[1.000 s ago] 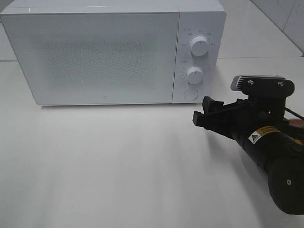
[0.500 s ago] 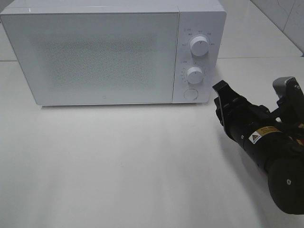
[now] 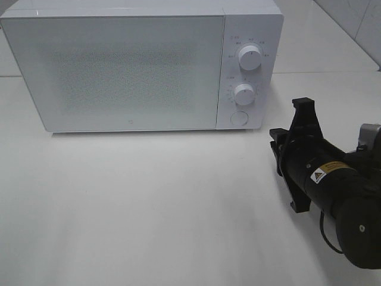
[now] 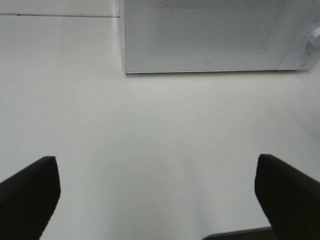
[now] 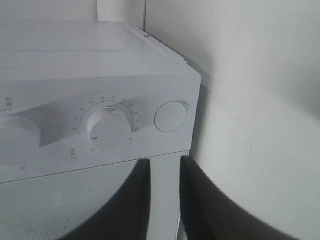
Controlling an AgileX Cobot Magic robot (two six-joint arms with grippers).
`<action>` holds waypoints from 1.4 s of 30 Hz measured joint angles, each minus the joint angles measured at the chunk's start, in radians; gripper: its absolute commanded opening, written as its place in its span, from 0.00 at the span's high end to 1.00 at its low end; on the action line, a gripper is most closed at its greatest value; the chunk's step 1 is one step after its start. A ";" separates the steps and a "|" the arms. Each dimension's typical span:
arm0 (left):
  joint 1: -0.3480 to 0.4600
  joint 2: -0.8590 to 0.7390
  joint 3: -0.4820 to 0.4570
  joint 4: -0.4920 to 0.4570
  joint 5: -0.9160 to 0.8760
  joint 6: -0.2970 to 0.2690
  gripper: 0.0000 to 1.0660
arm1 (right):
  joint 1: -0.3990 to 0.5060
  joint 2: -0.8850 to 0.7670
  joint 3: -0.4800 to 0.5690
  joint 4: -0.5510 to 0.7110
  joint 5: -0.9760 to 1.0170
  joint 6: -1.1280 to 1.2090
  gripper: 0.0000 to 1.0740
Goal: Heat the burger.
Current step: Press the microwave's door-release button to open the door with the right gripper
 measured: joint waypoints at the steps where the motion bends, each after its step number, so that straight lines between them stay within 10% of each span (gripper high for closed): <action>1: 0.000 0.000 0.000 0.000 0.000 0.000 0.08 | 0.000 0.000 0.000 0.000 0.001 0.011 0.82; 9: 0.000 0.000 0.000 0.000 0.000 0.000 0.08 | -0.002 0.000 0.000 -0.003 0.018 0.020 1.00; 42: 0.000 0.000 0.000 0.000 0.000 0.000 0.08 | -0.165 0.149 -0.206 -0.221 0.184 0.072 1.00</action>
